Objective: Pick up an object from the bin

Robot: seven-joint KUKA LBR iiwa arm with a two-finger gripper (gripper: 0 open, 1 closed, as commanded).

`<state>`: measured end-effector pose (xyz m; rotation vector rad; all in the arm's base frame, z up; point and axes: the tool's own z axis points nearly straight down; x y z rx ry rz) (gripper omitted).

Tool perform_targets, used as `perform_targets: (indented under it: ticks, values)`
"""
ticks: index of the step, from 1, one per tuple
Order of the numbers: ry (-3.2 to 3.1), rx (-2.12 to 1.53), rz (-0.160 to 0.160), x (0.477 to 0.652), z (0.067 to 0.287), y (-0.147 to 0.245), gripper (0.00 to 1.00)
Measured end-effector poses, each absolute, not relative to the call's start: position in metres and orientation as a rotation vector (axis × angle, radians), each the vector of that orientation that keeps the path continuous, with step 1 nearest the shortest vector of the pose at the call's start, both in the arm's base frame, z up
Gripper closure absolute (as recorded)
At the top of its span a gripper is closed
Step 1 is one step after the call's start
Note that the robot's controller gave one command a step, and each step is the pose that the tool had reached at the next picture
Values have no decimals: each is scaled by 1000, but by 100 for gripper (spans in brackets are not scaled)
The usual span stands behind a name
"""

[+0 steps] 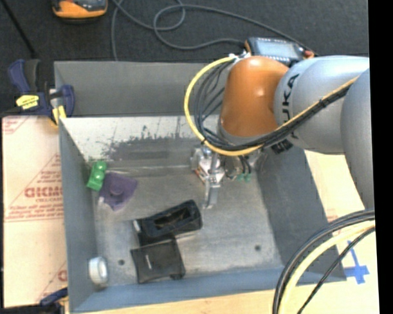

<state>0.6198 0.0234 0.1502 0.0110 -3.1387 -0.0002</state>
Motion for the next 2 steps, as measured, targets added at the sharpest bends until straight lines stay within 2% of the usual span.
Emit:
perform_targets:
  ticks: [1, 2]
  values:
    - [-3146, 11, -1, 621, 155, 23, 0]
    - [-3151, 118, 5, 601, 132, 48, 0]
